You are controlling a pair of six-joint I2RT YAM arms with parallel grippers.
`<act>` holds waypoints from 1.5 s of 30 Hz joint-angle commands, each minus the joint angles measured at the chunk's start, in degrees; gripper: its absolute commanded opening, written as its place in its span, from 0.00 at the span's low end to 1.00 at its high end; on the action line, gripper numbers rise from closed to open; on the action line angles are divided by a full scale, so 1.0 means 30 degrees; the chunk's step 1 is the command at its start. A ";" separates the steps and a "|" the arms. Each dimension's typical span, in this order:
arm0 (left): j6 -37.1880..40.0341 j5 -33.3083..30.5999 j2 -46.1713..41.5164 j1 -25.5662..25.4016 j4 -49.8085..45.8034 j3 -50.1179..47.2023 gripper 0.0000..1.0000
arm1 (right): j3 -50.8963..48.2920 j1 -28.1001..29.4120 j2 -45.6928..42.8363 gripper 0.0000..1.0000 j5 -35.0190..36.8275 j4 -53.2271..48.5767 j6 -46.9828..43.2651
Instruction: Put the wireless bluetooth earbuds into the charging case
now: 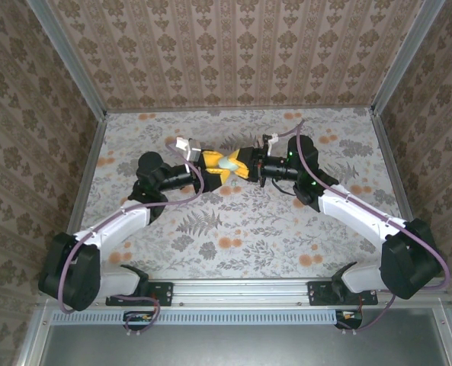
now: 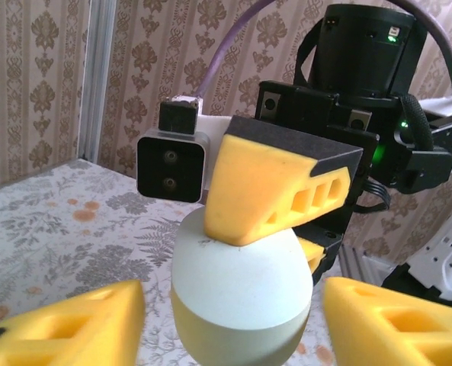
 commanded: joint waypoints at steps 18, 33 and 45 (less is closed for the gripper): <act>-0.0563 0.0607 0.0447 -0.0002 0.1628 0.0110 0.65 | 0.0927 0.0466 -0.0520 0.18 0.0180 0.0049 0.0331; -0.0623 0.0622 0.0374 -0.0004 0.1628 -0.0176 0.63 | 0.1132 0.0466 -0.0526 0.18 0.0155 0.0107 0.0328; -0.1503 0.0586 0.0489 0.0027 0.3121 0.0029 0.59 | 0.0700 0.0466 -0.0694 0.18 0.0217 0.0038 0.0293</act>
